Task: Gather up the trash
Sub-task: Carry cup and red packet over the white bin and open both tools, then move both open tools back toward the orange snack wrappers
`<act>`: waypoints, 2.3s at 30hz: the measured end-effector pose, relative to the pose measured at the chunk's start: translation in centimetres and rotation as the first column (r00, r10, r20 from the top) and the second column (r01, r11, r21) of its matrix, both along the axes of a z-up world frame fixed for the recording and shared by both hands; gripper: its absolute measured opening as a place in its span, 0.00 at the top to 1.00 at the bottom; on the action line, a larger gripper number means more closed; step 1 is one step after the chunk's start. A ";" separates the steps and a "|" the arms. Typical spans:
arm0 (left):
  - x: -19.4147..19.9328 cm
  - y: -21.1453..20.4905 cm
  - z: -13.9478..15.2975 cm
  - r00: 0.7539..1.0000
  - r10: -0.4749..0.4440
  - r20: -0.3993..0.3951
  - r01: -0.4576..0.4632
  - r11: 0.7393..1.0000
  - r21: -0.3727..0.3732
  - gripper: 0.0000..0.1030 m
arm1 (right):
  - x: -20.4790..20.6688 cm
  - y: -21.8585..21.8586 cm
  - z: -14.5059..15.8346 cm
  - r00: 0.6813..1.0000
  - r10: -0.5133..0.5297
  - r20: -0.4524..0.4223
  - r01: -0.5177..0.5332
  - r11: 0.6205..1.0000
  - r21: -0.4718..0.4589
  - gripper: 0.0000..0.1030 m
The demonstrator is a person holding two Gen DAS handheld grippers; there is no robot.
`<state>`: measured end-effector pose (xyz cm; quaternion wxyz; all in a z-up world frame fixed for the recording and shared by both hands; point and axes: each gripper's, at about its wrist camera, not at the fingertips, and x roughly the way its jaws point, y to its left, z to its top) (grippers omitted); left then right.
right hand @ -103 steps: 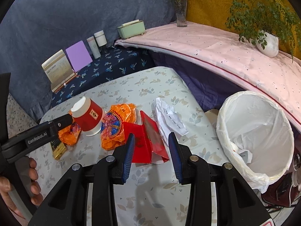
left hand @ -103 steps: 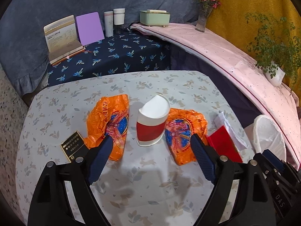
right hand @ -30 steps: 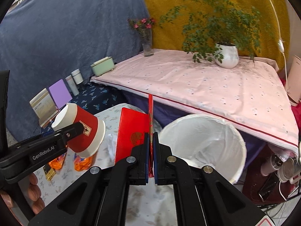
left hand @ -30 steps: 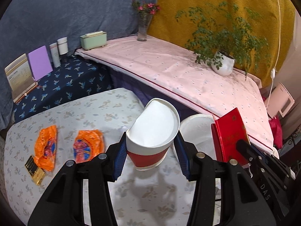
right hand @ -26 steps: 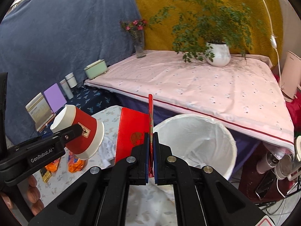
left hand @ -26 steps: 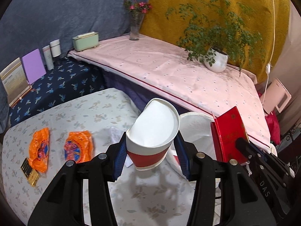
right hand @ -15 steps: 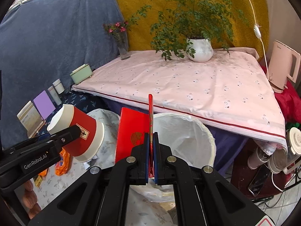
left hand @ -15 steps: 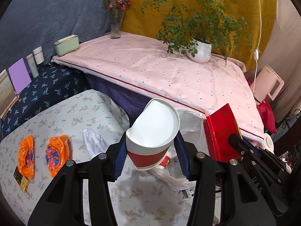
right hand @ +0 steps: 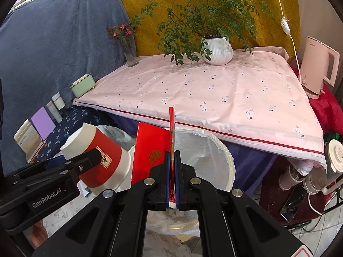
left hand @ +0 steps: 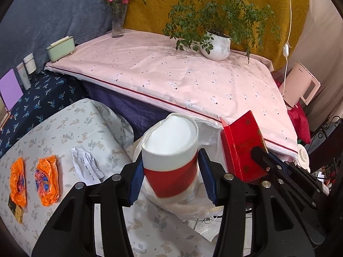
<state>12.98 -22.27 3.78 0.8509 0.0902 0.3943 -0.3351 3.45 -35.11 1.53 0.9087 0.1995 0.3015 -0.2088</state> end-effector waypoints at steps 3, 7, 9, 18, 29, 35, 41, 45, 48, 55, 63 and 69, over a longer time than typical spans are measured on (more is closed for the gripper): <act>0.2 -0.3 -0.2 1.000 -0.002 -0.004 0.002 1.000 -0.005 0.52 | 0.3 -0.2 -0.1 1.000 -0.002 0.000 0.002 1.000 -0.001 0.90; 0.5 -0.5 -0.4 1.000 0.013 0.002 -0.013 1.000 -0.002 0.44 | 0.3 -0.6 -0.1 1.000 -0.021 0.013 0.021 1.000 0.002 0.84; 0.6 -0.5 -0.5 1.000 0.015 -0.003 -0.015 1.000 0.000 0.44 | 0.3 -0.7 -0.1 1.000 -0.024 0.014 0.024 1.000 0.003 0.84; 0.6 0.3 -0.4 0.999 0.032 -0.004 -0.032 0.999 -0.005 0.44 | 0.2 -0.3 0.2 1.000 -0.021 0.016 0.022 1.000 -0.006 0.78; 0.5 2.6 0.8 0.997 0.072 0.002 -0.072 0.997 -0.031 0.44 | 0.0 2.0 1.6 1.000 0.010 0.029 -0.010 0.999 -0.031 0.77; 0.7 4.7 1.4 0.994 0.107 0.011 -0.106 0.993 -0.050 0.39 | 0.1 3.8 2.6 0.999 0.031 0.044 -0.028 0.998 -0.051 0.71; 1.0 7.0 2.1 0.990 0.141 0.015 -0.139 0.988 -0.067 0.39 | 0.6 5.7 3.3 0.997 0.063 0.048 -0.059 0.996 -0.070 0.71; 1.3 8.7 2.2 0.985 0.170 0.011 -0.168 0.983 -0.070 0.38 | 1.1 7.2 3.7 0.995 0.090 0.047 -0.086 0.993 -0.078 0.71; 1.7 10.3 2.1 0.979 0.202 0.004 -0.202 0.976 -0.077 0.35 | 1.5 8.3 3.9 0.993 0.112 0.044 -0.108 0.991 -0.085 0.71; 2.8 15.1 1.5 0.952 0.305 -0.004 -0.304 0.949 -0.079 0.25 | 2.7 11.1 3.9 0.986 0.163 0.036 -0.159 0.983 -0.088 0.71; 4.6 21.6 -0.7 0.900 0.435 -0.025 -0.436 0.899 -0.048 0.23 | 4.6 15.0 3.1 0.972 0.233 0.012 -0.231 0.969 -0.084 0.71; 5.5 26.4 -2.3 0.862 0.505 -0.044 -0.506 0.862 -0.026 0.23 | 6.1 18.1 1.8 0.956 0.292 -0.015 -0.293 0.954 -0.058 0.71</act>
